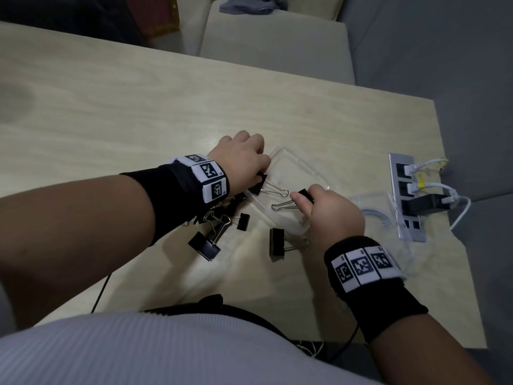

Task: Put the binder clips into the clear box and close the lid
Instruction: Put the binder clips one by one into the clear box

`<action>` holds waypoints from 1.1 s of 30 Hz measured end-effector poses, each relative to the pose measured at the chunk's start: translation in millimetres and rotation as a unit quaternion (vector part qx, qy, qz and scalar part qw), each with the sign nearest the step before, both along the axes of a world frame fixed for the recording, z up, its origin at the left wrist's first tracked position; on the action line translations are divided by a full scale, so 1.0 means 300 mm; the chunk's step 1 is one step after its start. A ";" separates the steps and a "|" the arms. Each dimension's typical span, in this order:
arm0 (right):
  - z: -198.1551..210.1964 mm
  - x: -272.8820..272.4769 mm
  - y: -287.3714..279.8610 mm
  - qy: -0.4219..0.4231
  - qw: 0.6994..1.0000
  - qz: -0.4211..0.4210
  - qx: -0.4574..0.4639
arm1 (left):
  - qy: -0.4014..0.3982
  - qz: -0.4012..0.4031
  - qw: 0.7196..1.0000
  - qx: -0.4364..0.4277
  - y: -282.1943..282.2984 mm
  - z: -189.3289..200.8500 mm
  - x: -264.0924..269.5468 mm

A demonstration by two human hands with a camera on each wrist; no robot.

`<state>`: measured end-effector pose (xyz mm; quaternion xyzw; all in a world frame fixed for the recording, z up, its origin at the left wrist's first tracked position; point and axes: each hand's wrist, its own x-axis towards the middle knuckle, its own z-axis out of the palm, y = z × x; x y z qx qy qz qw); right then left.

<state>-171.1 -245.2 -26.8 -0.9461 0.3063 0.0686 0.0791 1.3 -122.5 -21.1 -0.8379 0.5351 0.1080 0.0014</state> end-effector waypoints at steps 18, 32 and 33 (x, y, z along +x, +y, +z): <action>0.016 0.052 0.021 0.067 0.996 -0.043 0.042 | 0.008 0.021 0.999 0.032 0.091 -0.013 -0.018; -0.049 -0.135 0.237 0.087 0.980 0.168 0.058 | 0.024 -0.233 0.968 0.094 0.351 0.042 -0.084; -0.049 -0.130 0.240 0.084 0.983 0.156 0.056 | 0.006 -0.238 0.961 0.140 0.363 0.038 -0.090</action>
